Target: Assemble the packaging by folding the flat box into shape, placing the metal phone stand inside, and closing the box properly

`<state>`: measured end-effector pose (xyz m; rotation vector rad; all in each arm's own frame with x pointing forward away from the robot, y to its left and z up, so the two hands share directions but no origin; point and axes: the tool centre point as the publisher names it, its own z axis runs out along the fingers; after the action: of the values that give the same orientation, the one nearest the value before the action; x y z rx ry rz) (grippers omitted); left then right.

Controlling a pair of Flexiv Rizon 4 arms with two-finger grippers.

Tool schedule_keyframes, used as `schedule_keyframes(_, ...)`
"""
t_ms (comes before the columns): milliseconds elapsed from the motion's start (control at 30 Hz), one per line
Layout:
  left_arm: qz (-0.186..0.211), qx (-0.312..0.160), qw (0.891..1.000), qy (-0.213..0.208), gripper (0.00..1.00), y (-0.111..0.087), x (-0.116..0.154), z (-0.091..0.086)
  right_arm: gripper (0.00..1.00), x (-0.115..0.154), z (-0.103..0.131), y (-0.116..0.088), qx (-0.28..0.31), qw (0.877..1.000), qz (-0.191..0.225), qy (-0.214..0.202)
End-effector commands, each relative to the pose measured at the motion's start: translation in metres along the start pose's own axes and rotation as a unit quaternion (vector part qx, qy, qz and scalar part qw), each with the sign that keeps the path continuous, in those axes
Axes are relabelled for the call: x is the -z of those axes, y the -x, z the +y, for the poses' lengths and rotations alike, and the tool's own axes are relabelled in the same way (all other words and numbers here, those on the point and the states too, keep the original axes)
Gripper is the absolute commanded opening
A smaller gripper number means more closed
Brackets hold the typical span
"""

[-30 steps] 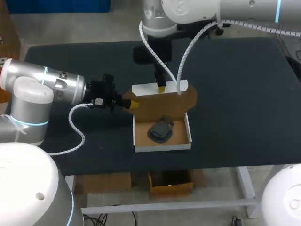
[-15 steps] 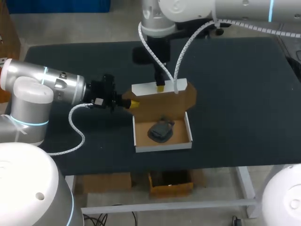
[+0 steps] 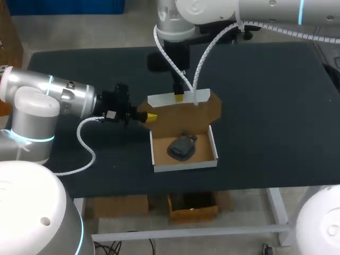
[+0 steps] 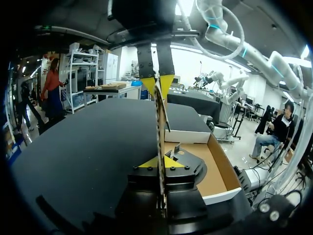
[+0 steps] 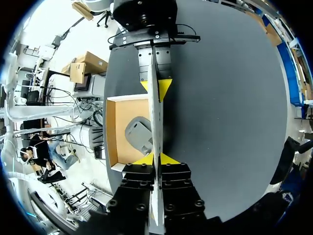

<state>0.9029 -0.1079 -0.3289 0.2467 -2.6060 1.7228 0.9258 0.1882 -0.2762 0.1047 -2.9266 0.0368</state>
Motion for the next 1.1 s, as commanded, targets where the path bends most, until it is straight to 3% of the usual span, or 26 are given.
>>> schedule_keyframes(33,0.001,-0.001,1.0,-0.002,0.0,-0.001,-0.005,0.002,0.0,0.003,0.004,-0.002,0.0,1.0,-0.003,0.0)
schedule_keyframes(167,0.001,-0.001,1.0,-0.002,0.0,-0.001,-0.005,0.002,0.0,0.004,0.005,-0.003,0.004,1.0,-0.004,0.006)
schedule_keyframes(200,0.001,-0.001,1.0,-0.002,0.0,-0.001,-0.005,0.002,0.27,0.005,0.005,-0.003,0.006,1.0,-0.005,0.009)
schedule_keyframes(267,0.001,-0.001,1.0,-0.002,0.0,-0.001,-0.005,0.002,0.52,0.007,0.005,-0.003,0.006,1.0,-0.006,0.01)
schedule_keyframes(300,0.001,-0.001,1.0,-0.002,0.0,-0.001,-0.005,0.002,0.76,0.008,0.004,-0.004,0.006,1.0,-0.008,0.012)
schedule_keyframes(367,0.001,-0.001,1.0,-0.002,0.0,-0.001,-0.005,0.002,0.99,0.009,0.004,-0.004,0.007,1.0,-0.01,0.014)
schedule_keyframes(1100,0.001,-0.001,1.0,-0.002,0.0,-0.001,-0.005,0.002,1.0,0.046,-0.007,0.008,-0.027,0.997,-0.053,0.054)
